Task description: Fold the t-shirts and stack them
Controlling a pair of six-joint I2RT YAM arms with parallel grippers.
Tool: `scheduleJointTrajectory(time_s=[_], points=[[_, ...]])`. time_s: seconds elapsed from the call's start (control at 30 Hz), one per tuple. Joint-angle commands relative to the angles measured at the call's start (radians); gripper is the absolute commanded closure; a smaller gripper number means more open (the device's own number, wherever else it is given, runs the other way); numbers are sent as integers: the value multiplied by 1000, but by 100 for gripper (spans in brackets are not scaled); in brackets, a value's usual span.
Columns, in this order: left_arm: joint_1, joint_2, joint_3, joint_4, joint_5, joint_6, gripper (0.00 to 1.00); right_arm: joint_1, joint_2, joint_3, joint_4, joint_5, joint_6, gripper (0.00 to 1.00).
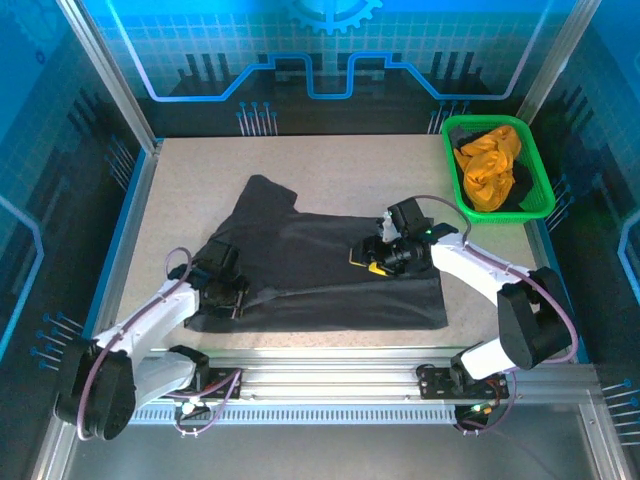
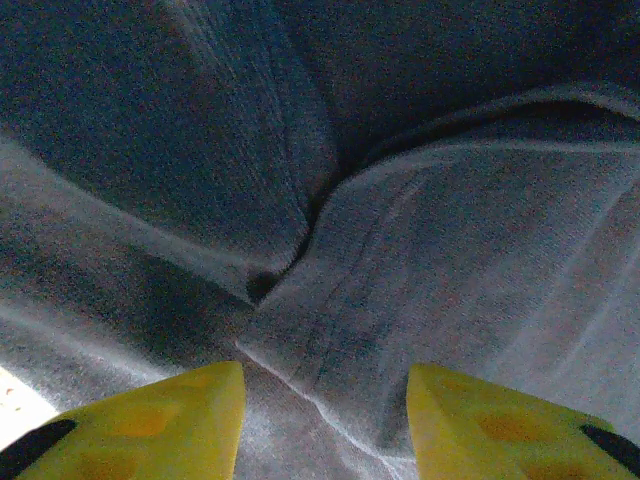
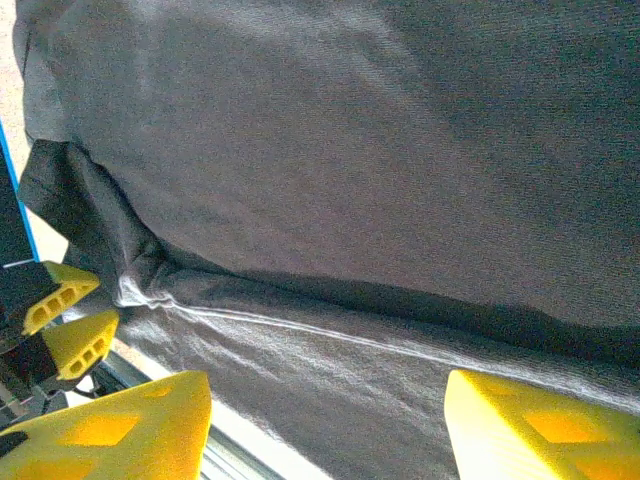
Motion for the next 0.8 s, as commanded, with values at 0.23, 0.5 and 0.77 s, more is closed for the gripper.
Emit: scheduleJointTrajectory(time_s=[0.23,0.5,0.77], points=[[-13,95,45,-4,35,-6,63,-16,13,33,2,-29,-9,37],[-13,200,158,17,-29,128,100,-34,4,27,-10,-27,-7,40],[-33,376,409,-60,-34,391,100,-65,-5,26,-23,-31,-6,42]])
